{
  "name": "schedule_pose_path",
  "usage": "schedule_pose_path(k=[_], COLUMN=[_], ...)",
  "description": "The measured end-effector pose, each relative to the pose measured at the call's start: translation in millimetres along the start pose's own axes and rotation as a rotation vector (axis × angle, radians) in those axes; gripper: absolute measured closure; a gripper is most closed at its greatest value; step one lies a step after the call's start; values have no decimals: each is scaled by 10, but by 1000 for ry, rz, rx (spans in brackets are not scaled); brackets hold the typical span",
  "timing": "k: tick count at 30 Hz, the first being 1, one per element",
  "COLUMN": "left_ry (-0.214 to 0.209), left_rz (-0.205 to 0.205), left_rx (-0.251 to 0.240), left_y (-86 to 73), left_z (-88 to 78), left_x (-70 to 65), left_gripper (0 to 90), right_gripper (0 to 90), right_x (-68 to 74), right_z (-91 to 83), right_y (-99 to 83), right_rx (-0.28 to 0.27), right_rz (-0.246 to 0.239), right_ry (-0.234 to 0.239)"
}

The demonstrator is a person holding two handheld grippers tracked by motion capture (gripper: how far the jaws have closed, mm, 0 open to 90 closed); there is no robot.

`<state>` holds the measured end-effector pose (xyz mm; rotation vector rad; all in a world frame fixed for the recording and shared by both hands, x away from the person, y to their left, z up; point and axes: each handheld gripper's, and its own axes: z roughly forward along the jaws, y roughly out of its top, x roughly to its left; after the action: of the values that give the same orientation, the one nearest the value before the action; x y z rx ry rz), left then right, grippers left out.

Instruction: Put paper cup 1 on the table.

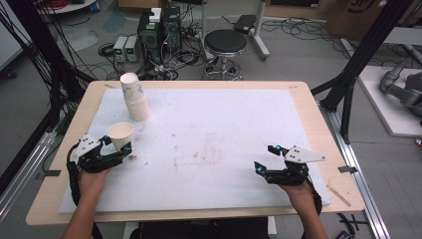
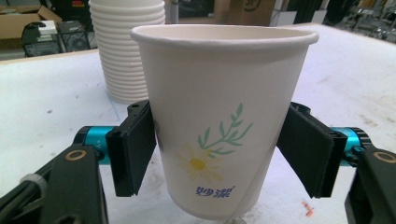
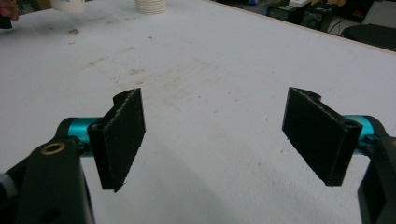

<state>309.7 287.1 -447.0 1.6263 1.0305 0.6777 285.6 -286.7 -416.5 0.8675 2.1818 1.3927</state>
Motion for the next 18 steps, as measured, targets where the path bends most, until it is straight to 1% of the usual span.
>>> schedule_pose_path(k=[1, 3, 4, 8, 11, 14, 15, 18], left_ry=[9, 35, 42, 84, 102, 111, 113, 116], left_rz=[1, 2, 3, 11, 3, -6, -4, 1], left_rx=[12, 58, 79, 141, 163, 174, 188, 203], left_y=[-3, -19, -30, -49, -59, -68, -71, -74], left_z=[4, 20, 31, 57, 55, 35, 21, 8], left_x=[2, 7, 10, 7, 12, 1, -4, -21], left_gripper=[299, 301, 301, 304, 308, 308, 308, 309], right_gripper=[219, 219, 219, 219, 219, 219, 219, 219], right_x=[2, 1, 2, 6, 4, -4, -5, -3], right_z=[3, 8, 9, 13, 14, 12, 11, 5], right_y=[-1, -3, -4, -4, -6, -6, -6, -7], right_rx=[3, 1, 4, 6, 7, 6, 6, 10], right_rz=[2, 3, 5, 6, 6, 2, 2, 3], right_ry=[2, 4, 6, 8, 9, 7, 7, 7])
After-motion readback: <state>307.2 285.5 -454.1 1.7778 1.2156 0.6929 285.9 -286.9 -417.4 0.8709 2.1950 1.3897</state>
